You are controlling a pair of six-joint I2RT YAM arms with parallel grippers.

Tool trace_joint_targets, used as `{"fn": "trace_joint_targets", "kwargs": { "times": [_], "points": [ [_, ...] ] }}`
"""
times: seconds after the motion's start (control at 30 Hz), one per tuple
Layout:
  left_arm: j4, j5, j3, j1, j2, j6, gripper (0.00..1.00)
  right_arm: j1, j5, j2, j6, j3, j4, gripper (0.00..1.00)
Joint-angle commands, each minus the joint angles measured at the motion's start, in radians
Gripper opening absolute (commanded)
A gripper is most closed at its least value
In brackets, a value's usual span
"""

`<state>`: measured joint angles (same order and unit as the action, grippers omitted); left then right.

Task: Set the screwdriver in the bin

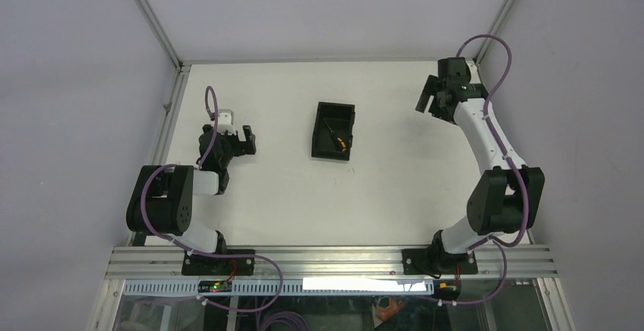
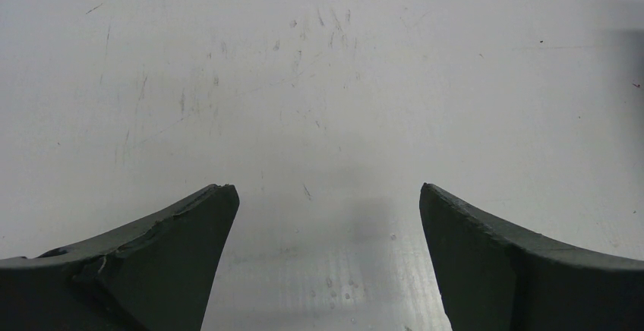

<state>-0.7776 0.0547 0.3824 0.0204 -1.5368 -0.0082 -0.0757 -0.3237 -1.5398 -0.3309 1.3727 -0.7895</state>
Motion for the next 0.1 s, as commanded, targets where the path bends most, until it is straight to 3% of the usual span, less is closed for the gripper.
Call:
{"fn": "trace_joint_targets", "kwargs": {
  "times": [0.0,0.07],
  "points": [
    [-0.032,0.008,-0.002,0.007,0.030,-0.006,0.99,0.004,0.012,0.037,-0.003,-0.012,0.043,0.99],
    [-0.032,0.007,-0.002,0.007,0.029,-0.006,0.99,0.006,0.010,0.033,-0.005,-0.004,0.042,0.99]
  ]
}}
